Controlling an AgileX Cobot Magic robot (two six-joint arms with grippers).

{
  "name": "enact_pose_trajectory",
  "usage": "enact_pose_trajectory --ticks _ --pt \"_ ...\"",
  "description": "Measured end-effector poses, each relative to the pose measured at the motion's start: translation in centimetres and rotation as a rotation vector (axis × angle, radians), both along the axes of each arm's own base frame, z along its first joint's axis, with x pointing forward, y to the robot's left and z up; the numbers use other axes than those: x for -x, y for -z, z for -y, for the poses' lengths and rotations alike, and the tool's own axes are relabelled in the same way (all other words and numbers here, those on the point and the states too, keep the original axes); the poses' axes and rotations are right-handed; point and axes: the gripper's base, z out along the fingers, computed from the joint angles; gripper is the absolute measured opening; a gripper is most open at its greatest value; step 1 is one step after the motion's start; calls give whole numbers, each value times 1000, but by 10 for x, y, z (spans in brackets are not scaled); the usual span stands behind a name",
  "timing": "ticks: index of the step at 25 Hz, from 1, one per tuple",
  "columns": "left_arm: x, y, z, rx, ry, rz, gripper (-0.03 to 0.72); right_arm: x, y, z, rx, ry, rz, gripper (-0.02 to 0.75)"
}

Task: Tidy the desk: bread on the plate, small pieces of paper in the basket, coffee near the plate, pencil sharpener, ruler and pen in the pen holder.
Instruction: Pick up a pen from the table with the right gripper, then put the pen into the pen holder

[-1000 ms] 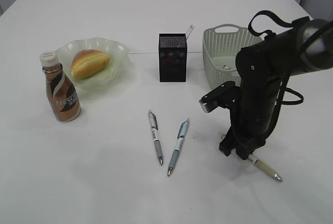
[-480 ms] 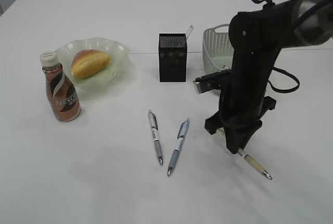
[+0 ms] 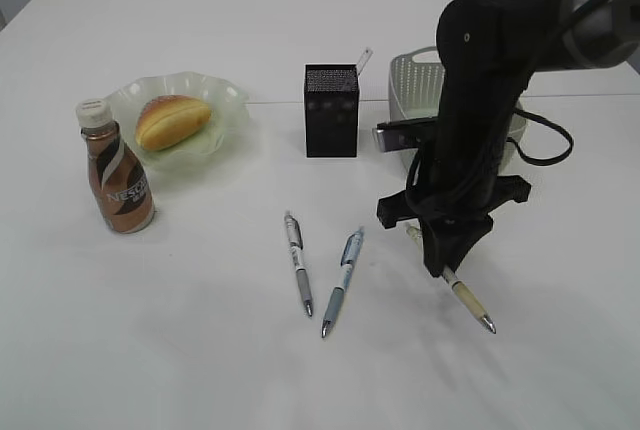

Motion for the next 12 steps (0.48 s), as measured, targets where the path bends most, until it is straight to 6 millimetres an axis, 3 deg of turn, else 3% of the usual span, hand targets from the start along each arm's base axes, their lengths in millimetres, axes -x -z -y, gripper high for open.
enact_pose_trajectory --ticks 8,12 --pt "1 0 2 24 6 -9 253 -6 -1 -1 -8 75 65 88" --pt "1 0 3 38 10 -15 253 4 -16 2 -49 108 159 88"
